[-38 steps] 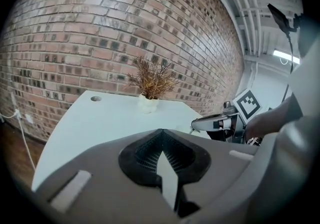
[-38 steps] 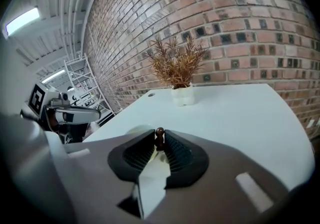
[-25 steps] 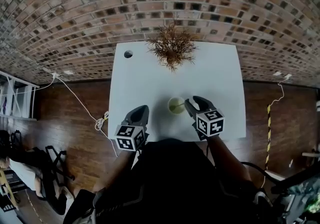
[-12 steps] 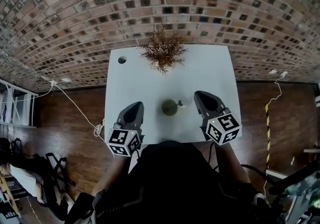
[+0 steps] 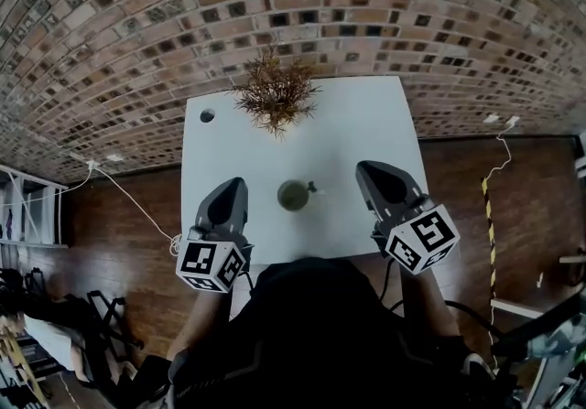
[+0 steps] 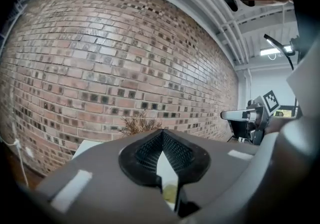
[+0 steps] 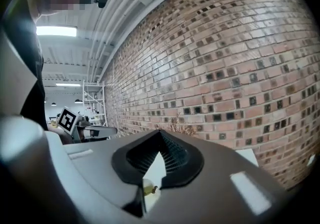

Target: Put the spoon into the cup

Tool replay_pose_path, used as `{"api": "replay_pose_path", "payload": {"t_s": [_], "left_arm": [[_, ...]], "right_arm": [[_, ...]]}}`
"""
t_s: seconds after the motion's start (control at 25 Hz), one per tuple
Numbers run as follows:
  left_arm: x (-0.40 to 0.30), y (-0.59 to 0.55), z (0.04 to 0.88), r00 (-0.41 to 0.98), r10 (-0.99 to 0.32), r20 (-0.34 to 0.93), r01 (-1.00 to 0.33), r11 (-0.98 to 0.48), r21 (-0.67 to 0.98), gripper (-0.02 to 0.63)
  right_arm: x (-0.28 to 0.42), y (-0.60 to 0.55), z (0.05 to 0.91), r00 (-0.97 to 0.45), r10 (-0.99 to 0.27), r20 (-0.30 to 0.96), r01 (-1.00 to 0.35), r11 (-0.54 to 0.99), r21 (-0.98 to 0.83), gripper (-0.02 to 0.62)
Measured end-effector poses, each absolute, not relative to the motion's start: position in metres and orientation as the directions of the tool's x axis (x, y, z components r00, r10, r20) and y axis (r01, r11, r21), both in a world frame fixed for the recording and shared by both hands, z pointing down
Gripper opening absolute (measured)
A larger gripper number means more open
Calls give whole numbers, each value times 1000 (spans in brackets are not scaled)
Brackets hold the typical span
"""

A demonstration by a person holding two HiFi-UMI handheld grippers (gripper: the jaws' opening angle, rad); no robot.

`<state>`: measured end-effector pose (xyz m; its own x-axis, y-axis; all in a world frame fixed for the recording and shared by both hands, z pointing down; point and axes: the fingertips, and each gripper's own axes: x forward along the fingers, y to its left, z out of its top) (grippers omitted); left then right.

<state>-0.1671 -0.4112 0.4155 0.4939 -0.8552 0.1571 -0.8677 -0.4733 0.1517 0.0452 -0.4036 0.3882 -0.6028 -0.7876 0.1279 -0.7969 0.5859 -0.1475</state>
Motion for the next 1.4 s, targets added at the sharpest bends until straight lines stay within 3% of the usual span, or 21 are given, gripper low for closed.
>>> {"api": "replay_pose_path", "payload": {"t_s": [0.48, 0.96, 1.4], "left_arm": [[-147, -391, 401, 487, -864, 129, -872, -471, 134, -6], [-211, -346, 423, 545, -829, 129, -831, -512, 217, -6], [-200, -312, 407, 532, -840, 102, -840, -510, 184, -6]], "right_arm": [[80, -396, 376, -546, -829, 121, -838, 542, -63, 6], [14, -342, 376, -532, -830, 166, -847, 521, -103, 6], [3, -319, 361, -572, -812, 117, -820, 567, -73, 6]]}}
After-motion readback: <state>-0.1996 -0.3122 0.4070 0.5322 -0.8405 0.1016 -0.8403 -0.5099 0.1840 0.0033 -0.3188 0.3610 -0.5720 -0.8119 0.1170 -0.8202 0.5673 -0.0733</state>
